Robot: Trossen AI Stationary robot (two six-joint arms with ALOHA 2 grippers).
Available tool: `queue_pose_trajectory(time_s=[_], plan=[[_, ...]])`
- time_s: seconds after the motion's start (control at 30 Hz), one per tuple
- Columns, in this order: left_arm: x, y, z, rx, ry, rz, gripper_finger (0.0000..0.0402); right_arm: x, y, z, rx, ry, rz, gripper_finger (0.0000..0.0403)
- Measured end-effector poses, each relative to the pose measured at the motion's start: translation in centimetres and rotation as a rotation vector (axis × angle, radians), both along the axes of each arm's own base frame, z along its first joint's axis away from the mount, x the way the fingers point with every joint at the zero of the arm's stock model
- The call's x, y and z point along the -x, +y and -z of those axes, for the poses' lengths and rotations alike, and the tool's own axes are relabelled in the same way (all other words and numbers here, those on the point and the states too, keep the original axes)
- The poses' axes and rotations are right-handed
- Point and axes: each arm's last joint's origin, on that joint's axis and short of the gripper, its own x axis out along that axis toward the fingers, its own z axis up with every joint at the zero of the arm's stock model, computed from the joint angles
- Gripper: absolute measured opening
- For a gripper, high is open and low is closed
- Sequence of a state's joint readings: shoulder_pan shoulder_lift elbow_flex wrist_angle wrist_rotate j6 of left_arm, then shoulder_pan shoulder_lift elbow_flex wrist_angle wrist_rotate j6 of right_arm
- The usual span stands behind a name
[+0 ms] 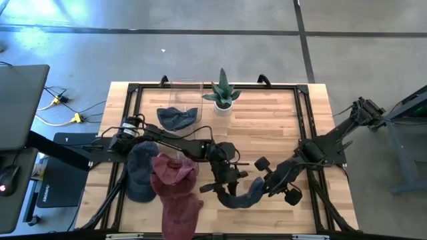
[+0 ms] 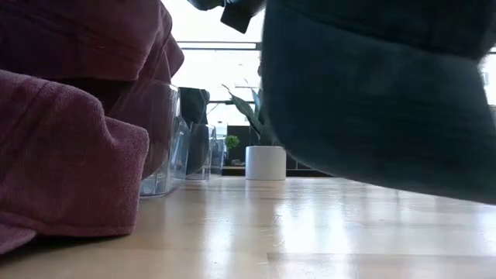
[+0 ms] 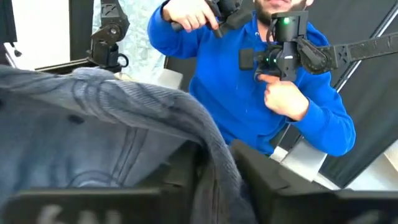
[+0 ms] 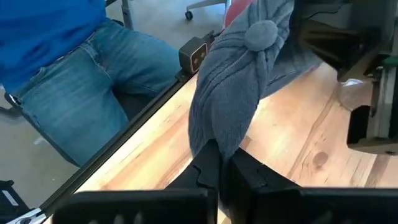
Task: Pick & Place hat
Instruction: Put the right blue cap into the top transparent bin
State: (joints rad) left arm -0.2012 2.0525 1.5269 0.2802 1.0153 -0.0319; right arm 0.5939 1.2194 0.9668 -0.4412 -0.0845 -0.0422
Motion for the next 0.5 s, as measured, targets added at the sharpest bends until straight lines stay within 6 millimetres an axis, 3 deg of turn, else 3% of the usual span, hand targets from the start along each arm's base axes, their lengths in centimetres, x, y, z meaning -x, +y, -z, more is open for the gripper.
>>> queue_pose_trajectory(time_s=[0.17,0.33,0.5], plan=[[-0.1,0.6,0.0,0.001,0.008,-0.008,0.0009,0.1,0.3,-0.1,-0.038,0.012,0.019,0.003],[-0.2,1.1,0.1,-0.003,0.023,-0.025,0.002,-0.2,0.6,-0.2,-0.128,0.055,0.033,0.0093],[-0.2,1.1,0.1,-0.005,0.022,-0.032,0.0022,-1.1,1.1,1.8,-0.083,0.148,0.078,0.0176]])
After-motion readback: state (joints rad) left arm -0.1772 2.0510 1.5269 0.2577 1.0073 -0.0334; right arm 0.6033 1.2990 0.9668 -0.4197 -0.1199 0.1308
